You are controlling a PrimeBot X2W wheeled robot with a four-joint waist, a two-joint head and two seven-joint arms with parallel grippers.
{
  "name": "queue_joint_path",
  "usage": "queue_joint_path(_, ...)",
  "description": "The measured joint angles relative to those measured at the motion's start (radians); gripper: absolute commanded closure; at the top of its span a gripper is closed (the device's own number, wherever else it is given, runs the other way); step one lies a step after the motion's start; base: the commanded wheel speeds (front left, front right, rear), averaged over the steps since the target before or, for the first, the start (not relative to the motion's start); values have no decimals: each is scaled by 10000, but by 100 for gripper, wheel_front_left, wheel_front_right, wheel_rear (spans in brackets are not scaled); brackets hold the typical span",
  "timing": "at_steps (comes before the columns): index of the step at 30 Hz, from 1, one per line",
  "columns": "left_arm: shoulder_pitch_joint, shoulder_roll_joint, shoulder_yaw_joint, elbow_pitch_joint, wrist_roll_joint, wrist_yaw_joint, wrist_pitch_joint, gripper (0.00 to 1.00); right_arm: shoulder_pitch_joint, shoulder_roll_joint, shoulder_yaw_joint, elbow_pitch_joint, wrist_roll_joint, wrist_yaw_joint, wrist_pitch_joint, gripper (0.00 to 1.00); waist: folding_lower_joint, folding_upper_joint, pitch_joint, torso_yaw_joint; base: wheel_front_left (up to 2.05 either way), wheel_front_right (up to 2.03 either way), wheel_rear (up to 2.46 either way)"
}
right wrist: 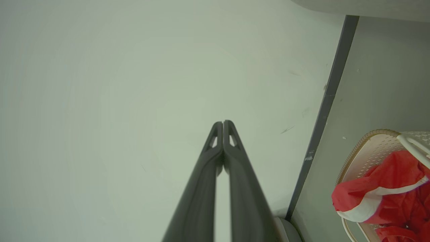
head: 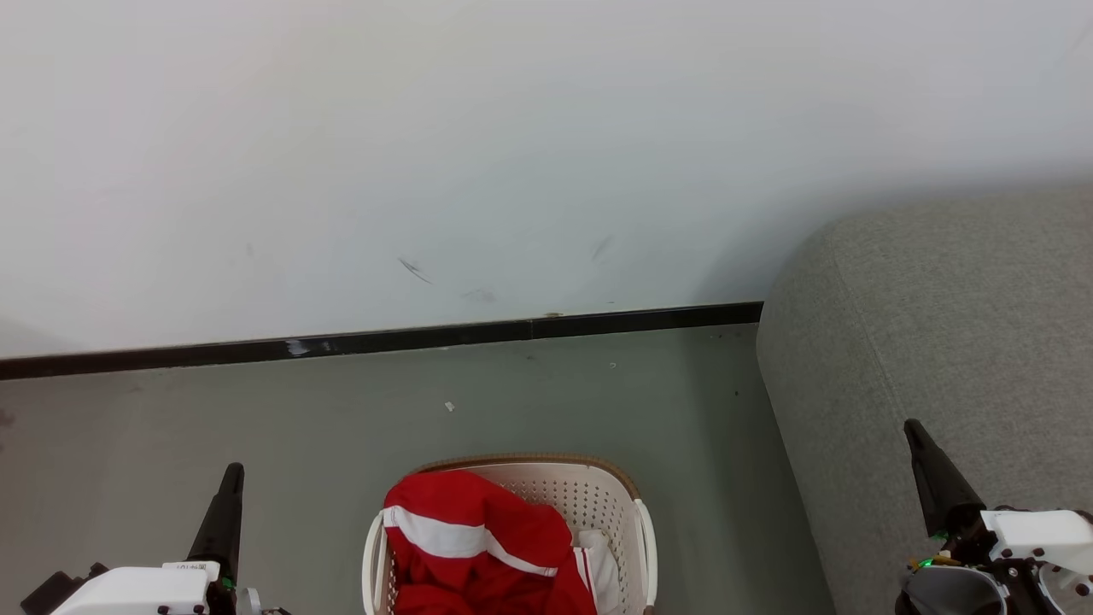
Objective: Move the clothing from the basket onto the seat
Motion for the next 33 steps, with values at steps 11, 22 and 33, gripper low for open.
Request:
queue_joint_path(11,0,-2,0,0,0,0,0,100,0,-2,4,0,2,0,0,100,0,0,0,0,0,0,0)
queue_joint_path(22,0,-2,0,0,0,0,0,100,0,-4,10,0,2,0,-2,100,0,0,0,0,0,0,0)
queue_joint_path(33,507,-337,-128,621,4,6,-4,0,670,384,167,560,-10,-13,0,0,0,0,2,-1,0,0,0)
